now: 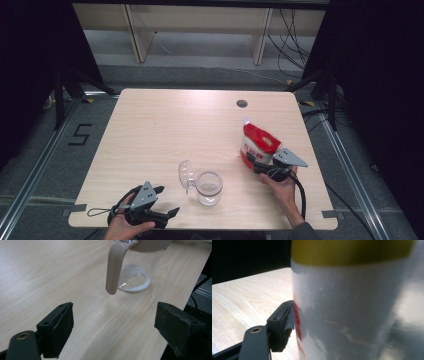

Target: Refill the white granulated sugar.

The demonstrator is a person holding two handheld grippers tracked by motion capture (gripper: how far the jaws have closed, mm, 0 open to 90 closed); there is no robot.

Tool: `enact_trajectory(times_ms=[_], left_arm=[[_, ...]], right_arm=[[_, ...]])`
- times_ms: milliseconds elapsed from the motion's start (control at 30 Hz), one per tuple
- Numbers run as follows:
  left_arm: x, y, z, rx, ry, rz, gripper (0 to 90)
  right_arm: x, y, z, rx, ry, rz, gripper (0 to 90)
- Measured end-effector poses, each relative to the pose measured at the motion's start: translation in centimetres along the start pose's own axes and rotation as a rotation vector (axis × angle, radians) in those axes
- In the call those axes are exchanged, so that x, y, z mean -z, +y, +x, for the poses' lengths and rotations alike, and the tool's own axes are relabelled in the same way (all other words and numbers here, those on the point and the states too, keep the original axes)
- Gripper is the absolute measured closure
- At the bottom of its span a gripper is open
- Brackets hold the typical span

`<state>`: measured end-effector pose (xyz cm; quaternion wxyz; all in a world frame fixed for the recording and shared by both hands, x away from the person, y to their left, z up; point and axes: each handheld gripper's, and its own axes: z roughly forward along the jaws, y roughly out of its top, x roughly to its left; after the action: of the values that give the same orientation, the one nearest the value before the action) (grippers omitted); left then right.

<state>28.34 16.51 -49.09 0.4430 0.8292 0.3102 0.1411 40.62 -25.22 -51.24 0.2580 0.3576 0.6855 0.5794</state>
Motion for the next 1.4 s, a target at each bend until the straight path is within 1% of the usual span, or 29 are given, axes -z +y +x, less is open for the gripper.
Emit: enact_trajectory(times_ms=[33, 67, 233, 367, 400, 433, 500, 533, 567, 667, 700, 733, 767, 900, 933, 967, 1000, 1033, 1067, 1100, 1133, 1167, 1200, 1233, 1267, 1300, 1333, 1367, 1400], left_arm=[[-0.1, 0.0, -0.2, 0.026, -0.009, -0.022, 15.3], [-0.1, 0.0, -0.2, 0.023, -0.008, -0.02, 15.2], [-0.1, 0.0, -0.2, 0.032, -0.004, -0.026, 15.2], [-0.2, -0.1, -0.2, 0.024, -0.01, -0.033, 15.2], [0.0, 0.0, 0.0, 0.001, 0.003, -0.005, 15.2], [0.0, 0.0, 0.0, 0.001, -0.002, 0.0, 15.3], [0.0, 0.0, 0.0, 0.002, -0.001, -0.001, 15.3], [-0.1, 0.0, -0.1, 0.016, -0.01, -0.014, 15.3], [-0.1, 0.0, -0.1, 0.015, -0.009, -0.013, 15.2], [-0.1, 0.0, -0.1, 0.015, -0.009, -0.012, 15.2], [-0.1, 0.0, -0.1, 0.017, -0.01, -0.012, 15.3], [-0.1, 0.0, -0.1, 0.016, -0.011, -0.011, 15.3], [-0.1, 0.0, -0.1, 0.009, -0.008, -0.001, 15.3], [-0.1, 0.0, -0.2, 0.021, -0.015, -0.015, 15.3], [-0.1, 0.0, -0.2, 0.019, -0.015, -0.015, 15.3], [-0.1, 0.1, 0.0, -0.012, -0.011, -0.007, 15.3], [0.0, 0.1, 0.1, -0.02, -0.003, 0.002, 15.3], [-0.1, 0.0, 0.0, -0.009, -0.003, -0.007, 15.4], [-0.1, 0.0, 0.0, -0.002, 0.0, -0.003, 15.4], [-0.1, 0.0, 0.0, 0.0, 0.0, -0.001, 15.4], [-0.2, 0.0, -0.3, 0.026, -0.012, -0.025, 15.4], [-0.2, 0.0, -0.2, 0.015, -0.015, -0.023, 15.4], [-0.2, 0.0, -0.2, 0.015, -0.016, -0.018, 15.5], [-0.1, 0.1, -0.1, -0.018, -0.013, -0.016, 15.5], [-0.1, 0.1, -0.1, -0.018, -0.013, -0.016, 15.5], [0.0, 0.1, -0.1, -0.019, -0.012, -0.016, 15.5], [0.0, 0.1, -0.1, -0.021, -0.016, -0.013, 15.5], [0.0, 0.1, -0.1, -0.021, -0.015, -0.013, 15.5], [0.0, 0.1, -0.1, -0.011, -0.01, -0.015, 15.5]], right_arm=[[-0.1, 0.0, -0.1, 0.005, -0.008, -0.006, 30.0], [-0.2, -0.1, -0.3, 0.022, -0.016, -0.007, 30.2], [-0.4, -0.3, -0.3, 0.006, -0.001, -0.002, 30.3], [-0.4, -0.3, -0.3, 0.005, -0.005, 0.005, 30.5], [-0.4, -0.3, -0.4, 0.013, -0.001, 0.005, 30.7], [-0.4, -0.3, -0.3, 0.013, -0.01, 0.005, 30.9], [-0.5, -0.3, -0.4, 0.007, 0.007, -0.007, 31.3], [-0.5, -0.3, -0.5, 0.013, 0.001, -0.014, 31.5], [-0.4, -0.3, -0.3, -0.009, 0.009, -0.006, 32.2], [-0.4, -0.4, -0.2, -0.005, 0.023, -0.008, 37.4], [-0.5, -0.4, -0.4, 0.026, 0.02, -0.01, 38.9], [-0.4, -0.4, -0.2, 0.015, 0.007, 0.007, 41.1], [-0.4, -0.3, -0.2, 0.028, 0.013, 0.003, 41.5], [-0.5, -0.3, -0.1, 0.032, 0.017, 0.005, 44.2], [-0.5, -0.3, -0.1, 0.037, 0.022, 0.003, 44.9], [-0.3, -0.2, 0.0, 0.029, 0.004, 0.017, 45.7], [-0.3, -0.2, 0.0, 0.029, 0.004, 0.017, 45.7], [-0.5, -0.2, 0.1, 0.034, 0.011, -0.004, 46.0], [-0.4, -0.2, 0.3, 0.018, 0.019, 0.003, 46.4], [-0.3, -0.1, 0.4, 0.018, -0.002, 0.012, 46.5], [-0.4, -0.1, 0.3, 0.042, 0.014, -0.002, 46.7], [-0.3, 0.0, 0.4, 0.037, 0.007, 0.006, 46.8], [-0.1, 0.1, 0.6, 0.028, -0.004, 0.037, 47.0], [-0.1, 0.3, 0.4, 0.053, -0.002, 0.034, 47.3], [-0.1, 0.3, 0.4, 0.053, -0.002, 0.034, 47.3], [0.0, 0.3, 0.6, 0.029, 0.001, 0.032, 47.4], [0.1, 0.4, 0.7, 0.032, -0.018, 0.044, 47.5], [0.0, 0.4, 0.6, 0.035, -0.009, 0.028, 47.6], [0.2, 0.6, 0.4, 0.045, -0.012, 0.042, 47.7]])
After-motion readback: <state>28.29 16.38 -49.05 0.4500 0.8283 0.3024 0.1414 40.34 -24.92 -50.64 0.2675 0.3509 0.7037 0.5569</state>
